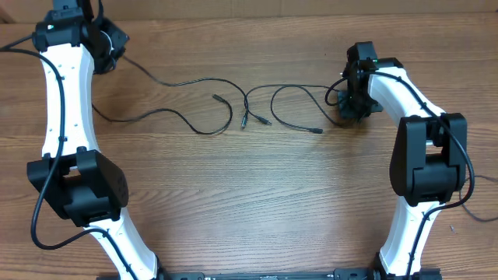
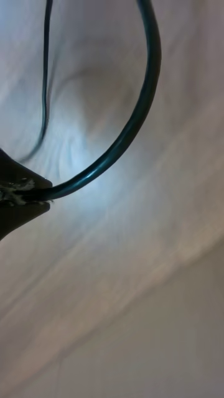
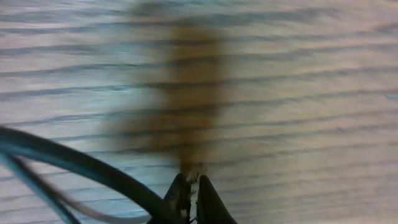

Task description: Untangle cables

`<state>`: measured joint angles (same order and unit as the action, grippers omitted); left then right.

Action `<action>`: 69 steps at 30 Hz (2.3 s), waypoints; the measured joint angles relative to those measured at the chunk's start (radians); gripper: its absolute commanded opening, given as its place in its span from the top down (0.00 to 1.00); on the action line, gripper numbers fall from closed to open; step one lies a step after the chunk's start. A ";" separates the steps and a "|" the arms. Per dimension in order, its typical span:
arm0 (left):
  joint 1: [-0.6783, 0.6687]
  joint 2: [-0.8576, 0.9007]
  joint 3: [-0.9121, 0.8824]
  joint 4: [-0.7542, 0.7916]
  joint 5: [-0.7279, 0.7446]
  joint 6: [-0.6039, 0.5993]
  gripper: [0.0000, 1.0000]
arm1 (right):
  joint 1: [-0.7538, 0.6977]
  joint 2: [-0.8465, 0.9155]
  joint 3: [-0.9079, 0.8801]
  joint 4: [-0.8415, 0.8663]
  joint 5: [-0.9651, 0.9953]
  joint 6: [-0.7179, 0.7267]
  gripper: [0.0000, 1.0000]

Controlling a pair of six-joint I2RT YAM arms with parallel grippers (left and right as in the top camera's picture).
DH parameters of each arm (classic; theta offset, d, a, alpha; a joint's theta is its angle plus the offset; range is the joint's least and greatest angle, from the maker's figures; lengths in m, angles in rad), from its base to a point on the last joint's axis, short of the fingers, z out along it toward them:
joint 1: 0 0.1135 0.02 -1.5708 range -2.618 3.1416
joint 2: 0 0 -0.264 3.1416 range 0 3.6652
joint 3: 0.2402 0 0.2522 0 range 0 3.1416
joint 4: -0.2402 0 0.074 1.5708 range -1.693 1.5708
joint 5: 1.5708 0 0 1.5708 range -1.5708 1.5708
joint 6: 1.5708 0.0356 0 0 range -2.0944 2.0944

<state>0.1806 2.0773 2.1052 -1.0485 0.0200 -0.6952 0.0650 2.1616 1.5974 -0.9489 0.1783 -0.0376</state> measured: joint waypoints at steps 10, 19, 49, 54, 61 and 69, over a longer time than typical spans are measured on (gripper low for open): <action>-0.008 0.000 0.001 -0.164 -0.436 -0.153 0.96 | -0.245 0.000 0.000 -0.046 0.153 0.258 0.96; -0.018 0.000 0.001 -0.135 -0.360 -0.182 0.96 | -0.360 -0.001 0.002 -0.058 -0.291 0.082 0.96; -0.122 0.158 0.001 -0.161 -0.266 -0.140 0.96 | 0.245 -0.044 0.008 0.141 -0.159 0.039 0.00; -0.122 0.158 0.001 -0.176 -0.266 -0.131 0.96 | 0.278 0.013 0.006 0.120 -0.097 0.114 0.24; -0.122 0.158 0.001 -0.192 -0.262 -0.054 0.96 | 0.226 0.026 0.006 0.091 -0.239 0.165 0.96; -0.122 0.158 0.001 -0.205 -0.262 -0.026 0.96 | 0.086 0.032 0.023 0.055 -0.289 0.148 0.96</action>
<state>0.0586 2.2353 2.1063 -1.2533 -0.2424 -0.7208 0.1513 2.1933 1.6207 -0.8936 -0.1108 0.1108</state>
